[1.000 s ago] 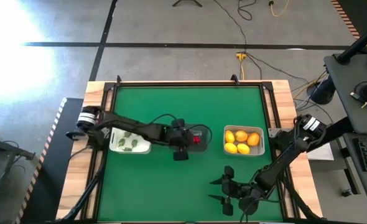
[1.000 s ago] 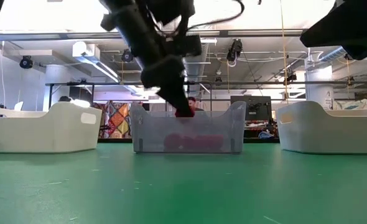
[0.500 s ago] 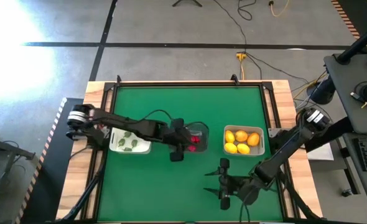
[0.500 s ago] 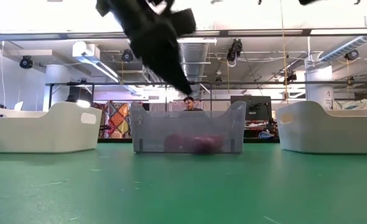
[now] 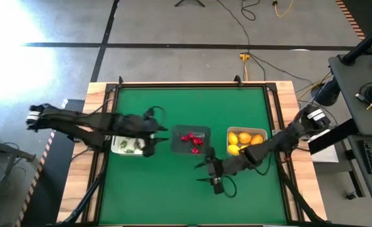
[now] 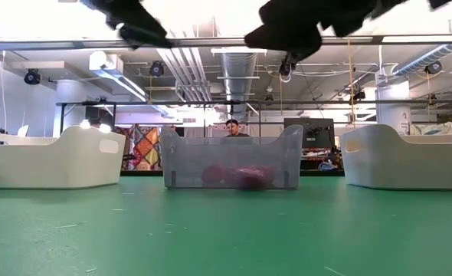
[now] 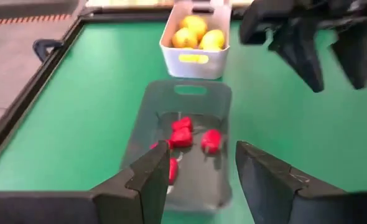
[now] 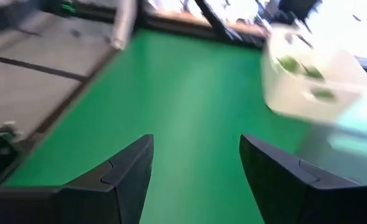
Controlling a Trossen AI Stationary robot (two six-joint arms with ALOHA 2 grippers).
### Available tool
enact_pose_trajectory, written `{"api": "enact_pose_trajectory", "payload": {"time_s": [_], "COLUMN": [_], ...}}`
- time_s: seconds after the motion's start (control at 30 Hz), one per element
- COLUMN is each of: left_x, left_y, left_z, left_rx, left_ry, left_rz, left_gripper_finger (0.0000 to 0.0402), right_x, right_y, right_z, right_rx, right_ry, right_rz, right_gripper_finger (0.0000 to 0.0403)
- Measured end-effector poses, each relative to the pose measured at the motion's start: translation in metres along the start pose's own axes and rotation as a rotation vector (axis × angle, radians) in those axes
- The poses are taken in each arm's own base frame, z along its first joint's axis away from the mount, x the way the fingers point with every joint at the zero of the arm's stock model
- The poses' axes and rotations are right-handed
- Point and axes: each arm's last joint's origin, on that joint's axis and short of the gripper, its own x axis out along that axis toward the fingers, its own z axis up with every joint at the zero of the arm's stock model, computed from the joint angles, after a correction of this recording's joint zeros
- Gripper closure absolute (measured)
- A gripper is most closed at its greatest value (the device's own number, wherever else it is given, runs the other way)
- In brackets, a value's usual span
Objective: Sort produce into baskets
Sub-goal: Return to Home Position
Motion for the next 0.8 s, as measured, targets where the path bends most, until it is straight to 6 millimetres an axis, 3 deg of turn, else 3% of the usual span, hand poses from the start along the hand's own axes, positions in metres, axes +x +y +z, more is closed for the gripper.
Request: {"api": "enact_pose_trajectory", "payload": {"time_s": [0.13, 0.3, 0.43, 0.63, 0.8], "left_x": [-0.021, -0.044, -0.057, -0.071, -0.076], "left_y": [0.003, 0.011, 0.019, 0.023, 0.024], "left_z": [-0.043, -0.089, -0.118, -0.146, -0.156], "left_rx": [-0.070, -0.174, -0.258, -0.259, -0.250], "left_ry": [-0.194, -0.430, -0.521, -0.542, -0.619], "left_rz": [-0.030, -0.005, 0.080, 0.082, 0.082], "left_gripper_finger": [0.0235, 0.0235, 0.0235, 0.0235, 0.0235], "right_x": [-0.007, -0.044, -0.080, -0.131, -0.163], "right_y": [-0.017, -0.047, -0.058, -0.065, -0.068], "right_z": [-0.017, -0.036, -0.044, -0.051, -0.077], "right_rx": [-0.051, -0.021, 0.023, 0.019, 0.015], "right_ry": [-0.117, -0.176, -0.238, -0.389, -0.485], "right_rz": [0.073, -0.005, -0.026, -0.046, -0.073], "right_gripper_finger": [0.0179, 0.0192, 0.0200, 0.0202, 0.0202]}}
